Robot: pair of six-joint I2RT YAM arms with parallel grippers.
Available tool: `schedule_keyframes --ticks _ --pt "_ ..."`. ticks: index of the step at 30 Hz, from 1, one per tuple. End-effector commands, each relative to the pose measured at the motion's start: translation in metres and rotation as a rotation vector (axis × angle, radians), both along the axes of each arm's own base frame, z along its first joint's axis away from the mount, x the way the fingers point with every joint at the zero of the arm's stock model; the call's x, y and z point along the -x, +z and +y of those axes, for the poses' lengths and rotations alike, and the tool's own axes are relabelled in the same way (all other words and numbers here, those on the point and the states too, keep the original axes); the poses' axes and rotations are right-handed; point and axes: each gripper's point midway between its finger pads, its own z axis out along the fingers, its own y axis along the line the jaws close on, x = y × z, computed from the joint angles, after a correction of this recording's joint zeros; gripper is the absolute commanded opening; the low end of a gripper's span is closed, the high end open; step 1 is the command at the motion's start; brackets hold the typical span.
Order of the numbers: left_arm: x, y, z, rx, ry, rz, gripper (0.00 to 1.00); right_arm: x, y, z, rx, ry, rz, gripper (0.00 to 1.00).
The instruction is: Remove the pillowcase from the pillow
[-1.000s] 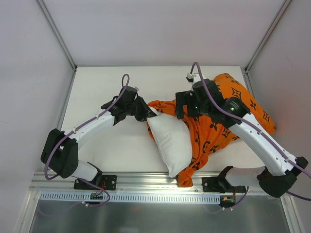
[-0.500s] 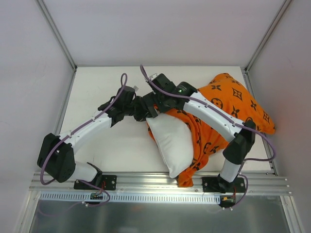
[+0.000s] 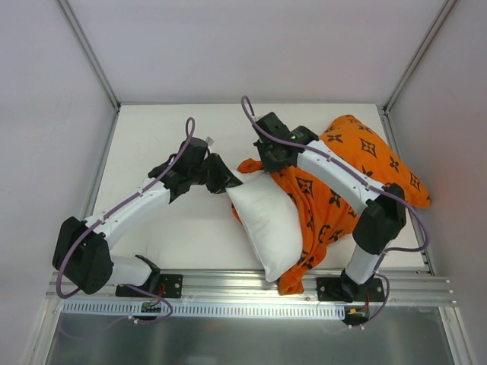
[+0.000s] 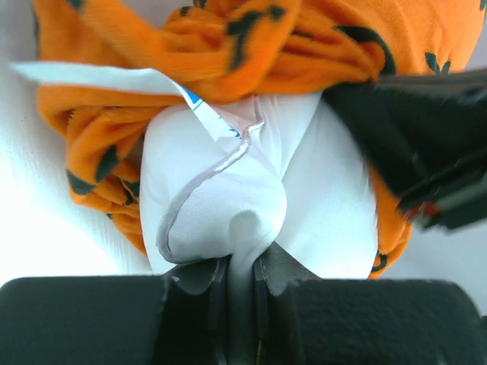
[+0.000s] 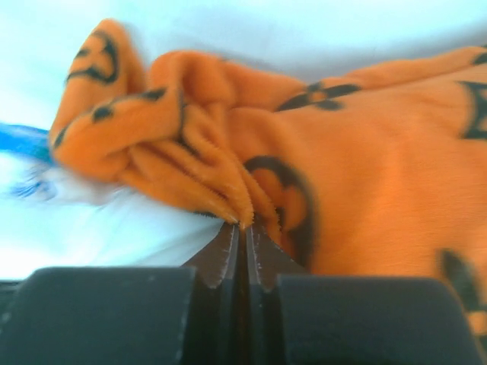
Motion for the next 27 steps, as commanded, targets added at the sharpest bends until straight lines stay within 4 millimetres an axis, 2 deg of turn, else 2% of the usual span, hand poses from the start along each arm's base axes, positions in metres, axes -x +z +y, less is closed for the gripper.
schedule_keyframes --ticks 1,3,4,5,6,7,8,9,12,13,15,16,18,19,20,23,24,25,27 --pt "0.004 0.037 0.006 0.069 -0.001 -0.085 0.0 -0.016 0.019 -0.052 0.001 -0.13 -0.042 0.01" --pt "0.002 0.045 0.02 0.08 0.024 -0.093 0.0 -0.022 0.033 -0.075 -0.024 -0.201 -0.072 0.01" --pt "-0.006 0.048 0.034 0.082 0.062 -0.101 0.0 -0.026 0.044 -0.098 -0.061 -0.278 -0.09 0.01" --pt "-0.007 0.051 0.043 0.086 0.081 -0.103 0.0 -0.027 0.05 -0.111 -0.073 -0.315 -0.1 0.01" --pt "-0.005 0.062 0.052 0.105 0.094 -0.13 0.0 -0.033 0.055 -0.135 -0.085 -0.383 -0.115 0.01" --pt "-0.007 0.066 0.062 0.111 0.117 -0.14 0.0 -0.033 0.059 -0.147 -0.091 -0.419 -0.126 0.01" --pt "-0.015 0.071 0.079 0.108 0.167 -0.158 0.0 -0.03 0.063 -0.163 -0.097 -0.466 -0.141 0.01" --pt "-0.012 0.078 0.087 0.113 0.182 -0.169 0.0 -0.031 0.064 -0.183 -0.102 -0.524 -0.148 0.01" --pt "-0.015 0.097 0.099 0.121 0.216 -0.21 0.0 -0.03 0.067 -0.208 -0.129 -0.612 -0.167 0.01" --pt "-0.017 0.105 0.098 0.148 0.232 -0.196 0.0 -0.031 0.068 -0.208 -0.146 -0.617 -0.167 0.01" --pt "-0.021 0.107 0.091 0.165 0.227 -0.169 0.0 -0.037 0.079 -0.201 -0.197 -0.624 -0.181 0.01" --pt "-0.024 0.115 0.089 0.167 0.231 -0.183 0.0 -0.039 0.084 -0.19 -0.247 -0.599 -0.179 0.01" --pt "-0.03 0.113 0.084 0.162 0.228 -0.168 0.0 -0.043 0.099 -0.171 -0.287 -0.554 -0.2 0.04" --pt "-0.032 0.114 0.083 0.163 0.23 -0.166 0.0 -0.042 0.104 -0.165 -0.289 -0.536 -0.202 0.39" --pt "-0.034 0.114 0.084 0.157 0.237 -0.167 0.0 -0.041 0.109 -0.157 -0.296 -0.505 -0.202 0.59" --pt "-0.042 0.108 0.087 0.127 0.256 -0.173 0.0 -0.024 0.126 -0.134 -0.332 -0.416 -0.223 0.96" --pt "-0.046 0.103 0.087 0.117 0.258 -0.163 0.0 -0.015 0.13 -0.124 -0.34 -0.384 -0.23 0.99" --pt "-0.049 0.099 0.088 0.112 0.263 -0.153 0.0 -0.004 0.133 -0.124 -0.351 -0.385 -0.24 1.0" --pt "-0.055 0.088 0.087 0.103 0.269 -0.117 0.0 0.015 0.131 -0.112 -0.391 -0.358 -0.219 0.96"
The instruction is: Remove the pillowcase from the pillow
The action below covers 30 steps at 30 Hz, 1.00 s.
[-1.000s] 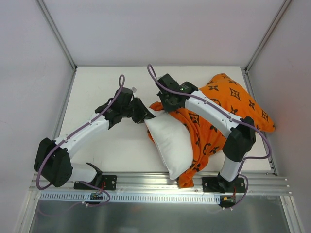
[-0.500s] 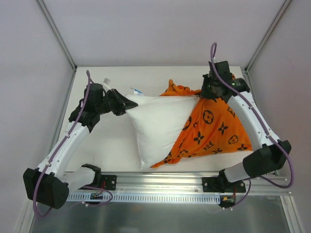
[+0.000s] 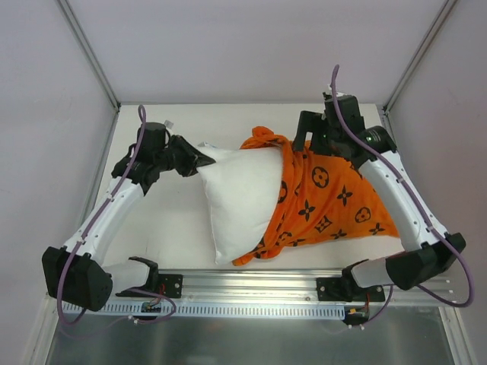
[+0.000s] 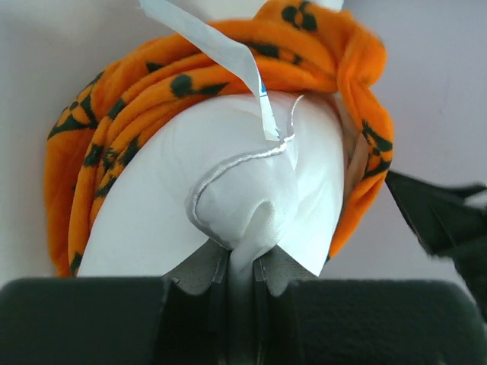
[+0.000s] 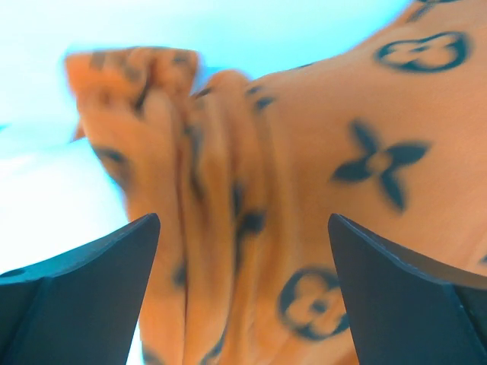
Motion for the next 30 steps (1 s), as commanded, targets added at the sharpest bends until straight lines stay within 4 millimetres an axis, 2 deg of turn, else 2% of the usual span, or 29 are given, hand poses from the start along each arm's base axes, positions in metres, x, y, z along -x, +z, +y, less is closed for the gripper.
schedule_keyframes --ticks 1,2,3,4,5,6,8,9,11,15,17,18,20,21,22,23,24,25,27,28,29,30 --pt "-0.022 0.024 0.003 0.01 0.038 -0.063 0.0 0.044 0.023 0.01 -0.091 0.029 -0.069 0.96" --pt "-0.027 0.018 0.003 0.003 0.042 -0.046 0.0 0.052 0.021 0.015 -0.099 0.043 -0.072 0.96" --pt "-0.031 0.017 0.002 0.001 0.043 -0.043 0.0 0.066 0.017 0.028 -0.1 0.088 -0.067 0.96" --pt "-0.035 0.022 0.002 -0.002 0.042 -0.056 0.0 0.073 0.013 0.032 -0.098 0.087 -0.063 0.96" --pt "-0.039 0.021 0.003 -0.005 0.048 -0.051 0.0 0.084 0.003 0.035 -0.084 0.104 -0.047 0.96" --pt "-0.044 0.017 0.002 -0.003 0.049 -0.035 0.0 0.098 -0.004 0.049 -0.07 0.152 -0.033 0.96" --pt "-0.051 0.02 0.003 0.0 0.049 -0.038 0.0 0.108 -0.024 0.053 -0.027 0.148 -0.005 0.96" --pt "-0.053 0.019 0.002 0.002 0.047 -0.033 0.0 0.118 -0.03 0.063 -0.014 0.18 0.002 0.96" --pt "-0.055 0.021 0.002 0.007 0.046 -0.034 0.0 0.124 -0.04 0.071 0.002 0.187 0.017 0.96" --pt "-0.051 0.021 0.002 0.018 0.047 -0.025 0.0 0.144 -0.062 0.105 0.041 0.276 0.072 0.96" --pt "-0.048 0.026 0.001 0.022 0.04 -0.038 0.0 0.148 -0.073 0.107 0.088 0.28 0.08 0.96" --pt "-0.046 0.025 0.003 0.02 0.038 -0.041 0.0 0.149 -0.085 0.102 0.134 0.26 0.097 0.98" --pt "-0.043 0.03 0.006 0.029 0.038 -0.052 0.0 0.145 -0.093 0.089 0.191 0.225 0.088 0.91" --pt "-0.043 0.032 0.008 0.033 0.041 -0.057 0.0 0.141 -0.096 0.08 0.217 0.198 0.079 0.83" --pt "-0.044 0.036 0.013 0.04 0.051 -0.065 0.0 0.137 -0.097 0.067 0.24 0.169 0.066 0.68" --pt "-0.042 0.042 0.016 0.053 0.047 -0.075 0.0 0.131 -0.097 0.054 0.245 0.13 0.065 0.6" --pt "-0.041 0.047 0.02 0.058 0.045 -0.09 0.0 0.128 -0.097 0.043 0.257 0.114 0.058 0.47" --pt "-0.045 0.051 0.031 0.063 0.068 -0.102 0.0 0.129 -0.096 0.029 0.253 0.095 0.049 0.42" --pt "-0.042 0.066 0.038 0.081 0.047 -0.141 0.0 0.118 -0.095 0.0 0.258 0.019 0.047 0.31" --pt "-0.045 0.07 0.045 0.081 0.062 -0.153 0.0 0.116 -0.094 -0.01 0.269 0.02 0.048 0.23" --pt "-0.045 0.076 0.048 0.084 0.061 -0.171 0.0 0.112 -0.092 -0.028 0.259 -0.031 0.05 0.15" --pt "-0.046 0.078 0.05 0.085 0.064 -0.174 0.0 0.109 -0.089 -0.036 0.259 -0.052 0.046 0.14"
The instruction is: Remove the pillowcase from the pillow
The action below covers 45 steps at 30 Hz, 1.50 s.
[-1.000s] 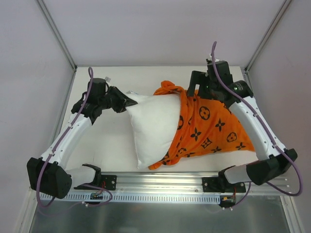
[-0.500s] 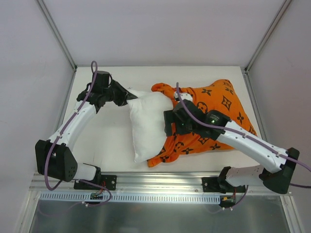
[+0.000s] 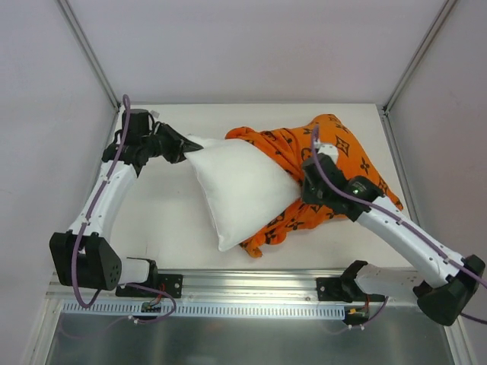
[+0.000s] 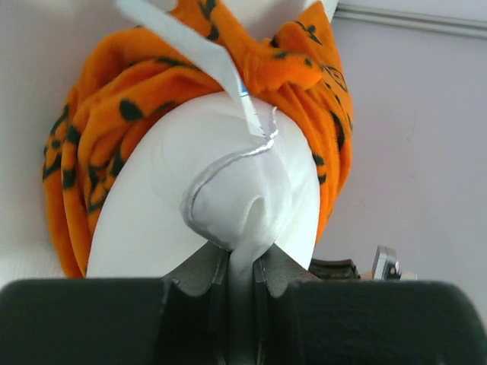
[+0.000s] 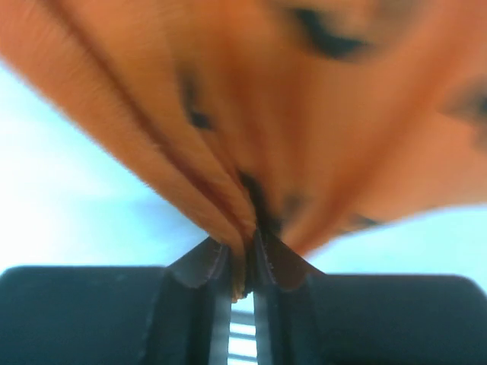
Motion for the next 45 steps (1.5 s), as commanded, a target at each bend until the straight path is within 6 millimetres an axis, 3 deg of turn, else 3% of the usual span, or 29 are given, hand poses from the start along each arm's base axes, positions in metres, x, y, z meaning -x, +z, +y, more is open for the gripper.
schedule_keyframes --ticks 1,3,4,7,9,10,11,12,13,14,17,21,24,26,27,30,31,36,39,45 --pt "-0.009 0.07 0.019 0.031 0.021 -0.229 0.0 -0.01 0.011 -0.076 0.124 -0.146 -0.047 0.13" --pt "-0.014 0.072 0.018 0.036 0.009 -0.229 0.0 -0.014 0.017 -0.076 0.092 -0.152 -0.051 0.05" --pt "-0.022 0.063 0.017 0.037 0.002 -0.2 0.0 -0.015 0.02 -0.075 0.079 -0.154 -0.052 0.02" --pt "-0.044 0.057 0.014 0.038 -0.021 -0.179 0.0 -0.023 0.021 -0.048 -0.004 -0.097 -0.027 0.01" --pt "-0.053 0.052 0.01 0.042 -0.057 -0.173 0.0 -0.027 0.018 -0.039 -0.031 -0.086 -0.015 0.01" --pt "-0.063 0.04 0.009 0.045 -0.073 -0.142 0.0 -0.031 0.018 -0.034 -0.043 -0.085 -0.017 0.01" --pt "-0.066 0.043 0.006 0.036 -0.106 -0.169 0.02 -0.033 0.013 -0.028 -0.058 -0.081 0.006 0.01" --pt "-0.068 0.037 0.003 0.049 -0.144 -0.151 0.12 -0.034 0.011 -0.023 -0.066 -0.072 0.014 0.01" --pt "-0.067 0.037 0.002 0.033 -0.172 -0.173 0.43 -0.037 0.011 -0.018 -0.081 -0.067 0.015 0.01" --pt "-0.065 0.036 0.001 0.023 -0.189 -0.18 0.61 -0.037 0.009 -0.013 -0.099 -0.056 0.028 0.01" --pt "-0.051 0.042 0.007 -0.066 -0.22 -0.243 0.91 -0.042 0.003 -0.004 -0.11 -0.045 0.053 0.01" --pt "-0.011 0.044 0.022 -0.239 -0.209 -0.296 0.97 -0.047 0.003 0.003 -0.115 -0.034 0.066 0.01" --pt "0.034 0.036 0.017 -0.352 -0.243 -0.356 0.98 -0.052 0.005 0.009 -0.124 -0.027 0.065 0.01" --pt "0.064 0.0 -0.001 -0.401 -0.34 -0.31 0.99 -0.056 0.006 0.014 -0.128 -0.017 0.072 0.01" --pt "0.088 -0.022 -0.015 -0.417 -0.411 -0.284 0.99 -0.058 0.006 0.016 -0.13 -0.013 0.072 0.01" --pt "0.113 -0.052 -0.022 -0.445 -0.433 -0.226 0.99 -0.061 0.008 0.019 -0.136 -0.012 0.074 0.01" --pt "0.129 -0.071 -0.029 -0.46 -0.479 -0.191 0.99 -0.061 0.008 0.02 -0.139 -0.014 0.074 0.01" --pt "0.165 -0.115 -0.03 -0.514 -0.51 -0.113 0.99 -0.062 0.012 0.023 -0.153 0.0 0.07 0.01" --pt "0.177 -0.129 -0.037 -0.492 -0.547 -0.089 0.99 -0.063 0.013 0.025 -0.159 0.005 0.071 0.01" --pt "0.17 -0.129 -0.069 -0.409 -0.619 -0.164 0.99 -0.062 0.014 0.028 -0.169 0.011 0.08 0.01"
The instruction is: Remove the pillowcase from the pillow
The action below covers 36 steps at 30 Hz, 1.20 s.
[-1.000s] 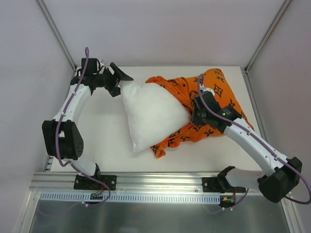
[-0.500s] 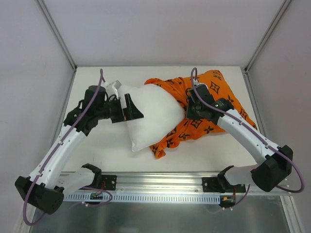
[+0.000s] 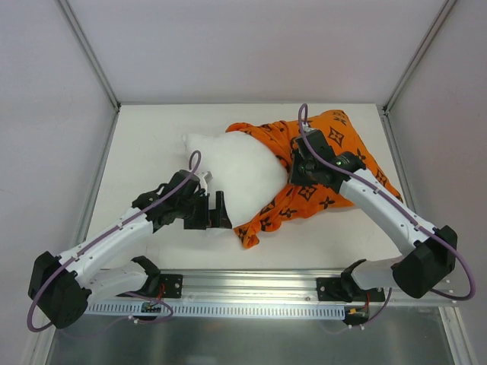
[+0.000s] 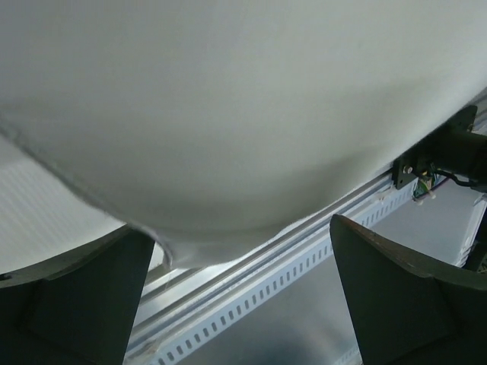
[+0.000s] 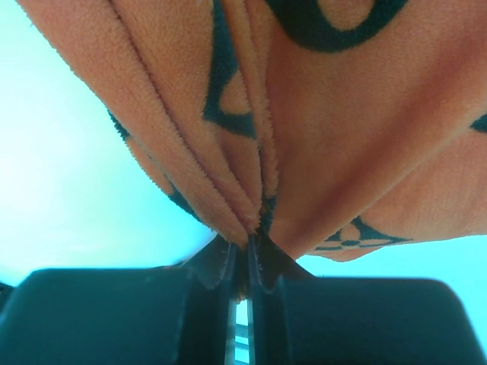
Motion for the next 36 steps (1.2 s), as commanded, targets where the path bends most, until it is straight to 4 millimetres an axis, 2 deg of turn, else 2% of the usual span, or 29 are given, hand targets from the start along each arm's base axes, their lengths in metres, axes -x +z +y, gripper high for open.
schedule_keyframes --ticks 1,2,4,5,6,7,8,9,10,12,13,15,18,20,23,25,29,30,32,33,36 --pt "-0.016 0.008 -0.026 0.099 -0.042 -0.057 0.99 -0.005 0.017 0.007 -0.045 0.006 -0.032 0.01" --pt "-0.017 0.0 -0.029 0.09 -0.049 -0.034 0.99 -0.005 0.017 0.007 -0.045 0.003 -0.032 0.01" --pt "-0.02 0.003 -0.04 0.134 -0.074 -0.024 0.98 -0.005 0.018 0.005 -0.045 0.003 -0.037 0.01" --pt "-0.021 0.002 -0.044 0.141 -0.083 -0.014 0.85 -0.003 0.017 0.005 -0.041 0.008 -0.032 0.01" --pt "-0.025 0.008 -0.049 0.16 -0.083 -0.023 0.73 -0.002 0.017 0.005 -0.03 0.022 -0.03 0.11" --pt "-0.027 0.013 -0.052 0.173 -0.085 -0.035 0.55 0.0 0.021 0.007 -0.037 0.042 -0.027 0.25" --pt "-0.03 0.018 -0.053 0.181 -0.078 -0.046 0.29 0.005 0.021 0.005 -0.03 0.052 -0.015 0.42" --pt "-0.034 0.026 -0.055 0.193 -0.063 -0.056 0.0 0.006 0.023 0.004 -0.03 0.058 -0.016 0.73" --pt "-0.036 0.031 -0.056 0.201 -0.056 -0.059 0.0 0.01 0.031 0.001 -0.033 0.063 -0.037 0.84" --pt "-0.039 0.043 -0.059 0.23 -0.02 -0.058 0.0 0.02 0.037 -0.004 -0.017 0.068 -0.053 0.99" --pt "-0.04 0.051 -0.059 0.245 -0.006 -0.071 0.0 0.025 0.047 -0.011 -0.017 0.052 -0.09 0.97" --pt "-0.043 0.066 -0.06 0.277 0.034 -0.082 0.0 0.037 0.051 -0.011 -0.029 0.065 -0.111 0.96" --pt "-0.049 0.095 -0.06 0.326 0.076 -0.13 0.0 0.057 0.052 0.002 -0.096 0.119 -0.14 0.96" --pt "-0.053 0.115 -0.06 0.351 0.091 -0.16 0.0 0.07 0.044 0.022 -0.132 0.21 -0.158 0.96" --pt "-0.057 0.134 -0.063 0.372 0.093 -0.175 0.0 0.087 0.026 0.047 -0.144 0.339 -0.133 0.96" --pt "-0.058 0.138 -0.064 0.369 0.091 -0.172 0.0 0.092 0.015 0.055 -0.127 0.379 -0.113 0.96" --pt "-0.061 0.149 -0.065 0.376 0.091 -0.182 0.0 0.092 -0.009 0.067 -0.103 0.395 -0.061 0.96" --pt "-0.061 0.149 -0.065 0.377 0.092 -0.181 0.0 0.09 -0.021 0.068 -0.076 0.379 -0.037 0.96" --pt "-0.06 0.152 -0.066 0.383 0.091 -0.179 0.0 0.082 -0.029 0.069 -0.049 0.356 -0.04 0.97" --pt "-0.06 0.153 -0.065 0.387 0.093 -0.182 0.0 0.072 -0.035 0.061 -0.002 0.302 -0.068 1.0" --pt "-0.056 0.157 -0.064 0.395 0.085 -0.187 0.0 0.049 -0.03 0.053 -0.004 0.212 -0.136 0.74"
